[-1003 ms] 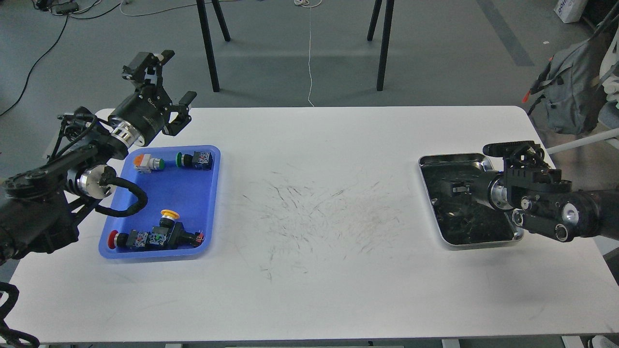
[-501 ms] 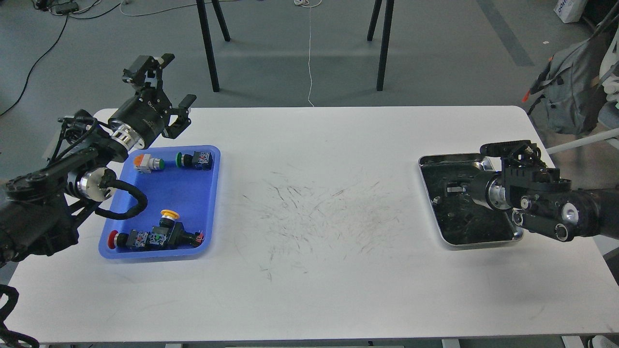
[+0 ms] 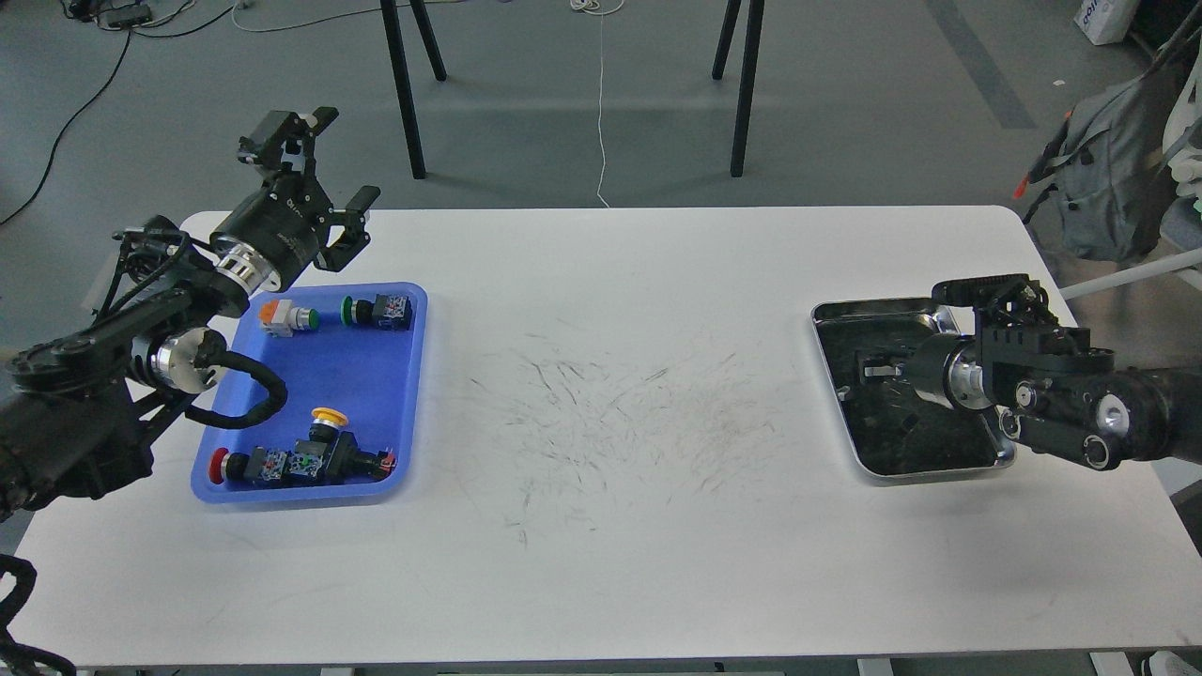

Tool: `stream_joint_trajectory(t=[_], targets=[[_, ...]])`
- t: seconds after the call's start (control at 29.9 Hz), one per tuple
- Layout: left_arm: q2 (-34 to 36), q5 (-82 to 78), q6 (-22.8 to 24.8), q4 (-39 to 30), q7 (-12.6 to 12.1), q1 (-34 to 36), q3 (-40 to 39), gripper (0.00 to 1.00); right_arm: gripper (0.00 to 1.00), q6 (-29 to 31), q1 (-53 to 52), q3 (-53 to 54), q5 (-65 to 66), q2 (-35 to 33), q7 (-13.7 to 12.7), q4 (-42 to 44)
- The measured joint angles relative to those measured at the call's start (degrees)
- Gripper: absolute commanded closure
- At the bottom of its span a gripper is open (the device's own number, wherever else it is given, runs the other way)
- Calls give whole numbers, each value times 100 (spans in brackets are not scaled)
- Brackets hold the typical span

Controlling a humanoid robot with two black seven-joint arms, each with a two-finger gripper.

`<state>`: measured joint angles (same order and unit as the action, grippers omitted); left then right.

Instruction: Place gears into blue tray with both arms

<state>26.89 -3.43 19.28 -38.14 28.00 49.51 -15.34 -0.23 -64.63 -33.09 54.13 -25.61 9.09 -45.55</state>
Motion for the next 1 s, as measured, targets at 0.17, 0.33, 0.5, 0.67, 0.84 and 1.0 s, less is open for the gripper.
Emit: stream_joint_trajectory(t=[0.17, 0.33, 0.5, 0.67, 0.84, 1.0], targets=[[-7, -2, -9, 0, 0, -23, 0, 0, 99, 21, -57, 13, 0, 2, 170, -14], [-7, -7, -7, 0, 0, -28, -3, 0, 99, 13, -191, 139, -14, -7, 233, -11], [16, -2, -6, -9, 0, -29, -3, 0, 99, -34, -376, 241, -16, -7, 243, -53], [281, 6, -12, -296, 0, -80, -2, 0, 99, -132, -475, 604, -15, 59, 242, -65], [527, 16, -67, -610, 0, -136, -2, 0, 99, -434, -511, 899, -7, 268, 389, -251], [785, 20, -143, -870, 0, -181, -3, 0, 99, -894, -663, 937, 58, 684, 525, -617]])
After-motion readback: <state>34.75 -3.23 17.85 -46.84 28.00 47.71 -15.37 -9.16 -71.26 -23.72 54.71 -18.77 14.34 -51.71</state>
